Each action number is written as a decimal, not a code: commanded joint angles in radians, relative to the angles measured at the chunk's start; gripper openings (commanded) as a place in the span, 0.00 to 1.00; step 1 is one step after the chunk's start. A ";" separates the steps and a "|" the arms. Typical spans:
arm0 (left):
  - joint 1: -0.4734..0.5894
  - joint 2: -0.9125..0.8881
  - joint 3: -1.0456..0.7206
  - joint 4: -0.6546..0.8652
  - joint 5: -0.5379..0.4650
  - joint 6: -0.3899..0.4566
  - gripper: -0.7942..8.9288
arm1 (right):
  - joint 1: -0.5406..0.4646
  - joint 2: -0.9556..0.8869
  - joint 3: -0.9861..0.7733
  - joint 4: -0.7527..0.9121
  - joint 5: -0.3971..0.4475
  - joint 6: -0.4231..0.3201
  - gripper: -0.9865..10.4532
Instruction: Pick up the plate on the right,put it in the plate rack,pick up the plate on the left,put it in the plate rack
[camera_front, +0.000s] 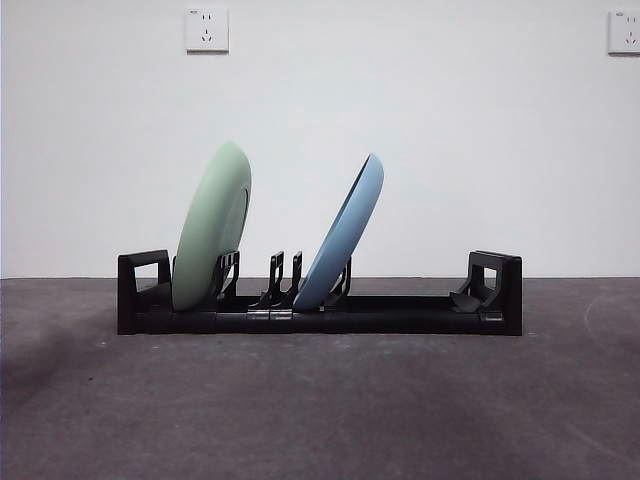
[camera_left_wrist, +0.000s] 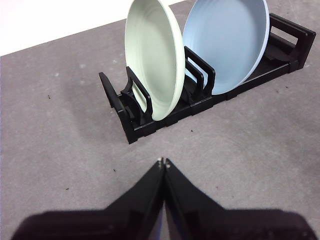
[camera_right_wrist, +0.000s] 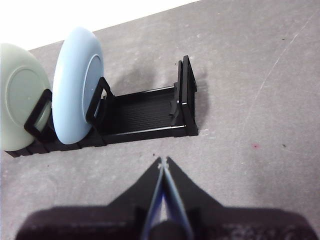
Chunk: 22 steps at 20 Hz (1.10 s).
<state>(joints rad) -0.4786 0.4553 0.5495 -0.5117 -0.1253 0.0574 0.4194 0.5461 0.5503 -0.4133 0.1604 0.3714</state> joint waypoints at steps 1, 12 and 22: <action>0.003 0.004 -0.003 0.002 -0.003 -0.011 0.08 | 0.001 -0.002 -0.005 0.008 0.003 0.013 0.09; 0.232 -0.197 -0.154 0.197 0.055 -0.012 0.08 | 0.001 -0.002 -0.005 0.008 0.003 0.013 0.09; 0.441 -0.433 -0.533 0.401 0.161 -0.068 0.08 | 0.001 -0.002 -0.005 0.008 0.004 0.013 0.09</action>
<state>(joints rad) -0.0410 0.0265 0.0250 -0.1188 0.0303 0.0006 0.4194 0.5457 0.5503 -0.4133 0.1604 0.3752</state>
